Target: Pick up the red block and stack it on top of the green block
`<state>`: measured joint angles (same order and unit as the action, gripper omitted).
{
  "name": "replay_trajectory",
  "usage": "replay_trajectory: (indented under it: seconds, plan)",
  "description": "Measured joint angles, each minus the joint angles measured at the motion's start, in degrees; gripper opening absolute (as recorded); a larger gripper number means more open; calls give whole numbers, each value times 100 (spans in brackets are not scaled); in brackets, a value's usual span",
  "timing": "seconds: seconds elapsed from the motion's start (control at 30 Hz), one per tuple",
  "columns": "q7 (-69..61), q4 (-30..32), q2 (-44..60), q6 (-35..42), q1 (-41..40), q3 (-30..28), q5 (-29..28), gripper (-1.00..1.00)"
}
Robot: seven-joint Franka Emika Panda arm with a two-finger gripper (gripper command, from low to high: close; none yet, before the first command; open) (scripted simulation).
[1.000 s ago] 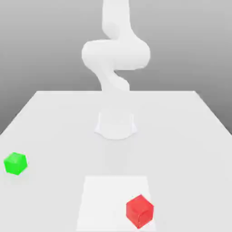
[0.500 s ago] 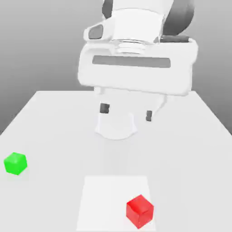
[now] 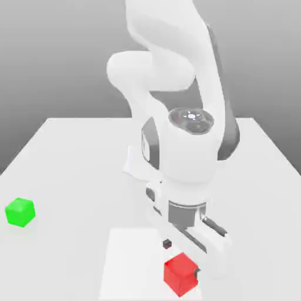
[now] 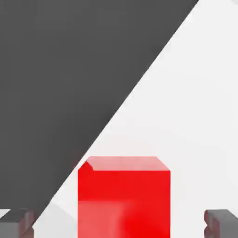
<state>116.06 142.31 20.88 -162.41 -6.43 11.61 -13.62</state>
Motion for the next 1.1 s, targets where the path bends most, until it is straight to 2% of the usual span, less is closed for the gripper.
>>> replay_trajectory:
  seconds: [0.23,0.4,0.67,0.73,0.87,0.9,0.93,1.03,1.07,1.1]
  plan:
    - [6,-3,25,-32,16,-16,-5,-100]
    - [-453,160,-871,676,-226,306,607,-100]
    - [-1121,570,-1499,901,-1591,-830,952,-100]
    - [-1313,687,-1665,941,-2229,-1181,1035,-100]
    - [-1874,889,-2061,1095,-4089,-1900,1278,-100]
    - [-1964,910,-2004,1012,-4658,-1867,1342,-100]
    - [-2015,916,-1872,872,-4758,-1702,1382,-100]
    - [-2097,902,-1315,328,-4462,-1467,1470,-100]
    - [-2120,894,-1124,145,-4468,-1441,1500,100]
    - [-2120,894,-1124,145,-4468,-1440,1500,100]
